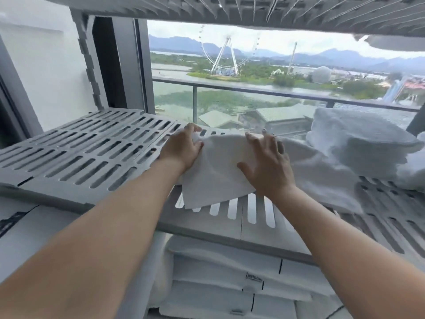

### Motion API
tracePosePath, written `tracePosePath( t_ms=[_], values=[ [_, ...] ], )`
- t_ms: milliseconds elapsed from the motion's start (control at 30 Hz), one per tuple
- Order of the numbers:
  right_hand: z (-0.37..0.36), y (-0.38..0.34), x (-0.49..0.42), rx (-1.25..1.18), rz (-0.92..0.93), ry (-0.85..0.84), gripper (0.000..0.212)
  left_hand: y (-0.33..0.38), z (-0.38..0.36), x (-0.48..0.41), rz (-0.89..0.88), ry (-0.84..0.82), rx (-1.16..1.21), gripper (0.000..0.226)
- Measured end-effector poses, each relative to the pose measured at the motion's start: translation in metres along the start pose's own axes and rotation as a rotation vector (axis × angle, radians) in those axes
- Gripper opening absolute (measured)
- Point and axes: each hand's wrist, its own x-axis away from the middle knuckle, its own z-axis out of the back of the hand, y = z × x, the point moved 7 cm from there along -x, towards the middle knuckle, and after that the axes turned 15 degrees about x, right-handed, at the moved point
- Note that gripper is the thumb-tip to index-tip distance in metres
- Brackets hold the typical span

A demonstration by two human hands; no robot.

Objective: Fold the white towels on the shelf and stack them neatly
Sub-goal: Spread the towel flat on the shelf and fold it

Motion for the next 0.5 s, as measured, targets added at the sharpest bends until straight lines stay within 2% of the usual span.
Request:
tracePosePath(
  t_ms=[167, 267, 333, 400, 500],
  values=[
    [-0.023, 0.016, -0.006, -0.019, -0.049, -0.118, 0.080, 0.005, -0.022, 0.000, -0.042, -0.095, -0.096, 0.041],
    [-0.033, 0.020, -0.011, -0.114, -0.044, -0.172, 0.080, 0.033, -0.031, 0.006, -0.199, -0.002, -0.280, 0.045],
    [-0.038, 0.022, -0.016, -0.181, -0.063, -0.179, 0.077, 0.054, -0.037, 0.008, -0.280, 0.003, -0.227, 0.046],
    [-0.042, 0.024, -0.018, -0.255, -0.080, -0.172, 0.068, 0.068, -0.050, 0.008, -0.308, -0.084, -0.166, 0.037],
    [-0.039, 0.036, -0.018, -0.398, -0.128, -0.059, 0.040, 0.074, -0.068, 0.009, -0.281, -0.190, -0.267, 0.028]
  ],
)
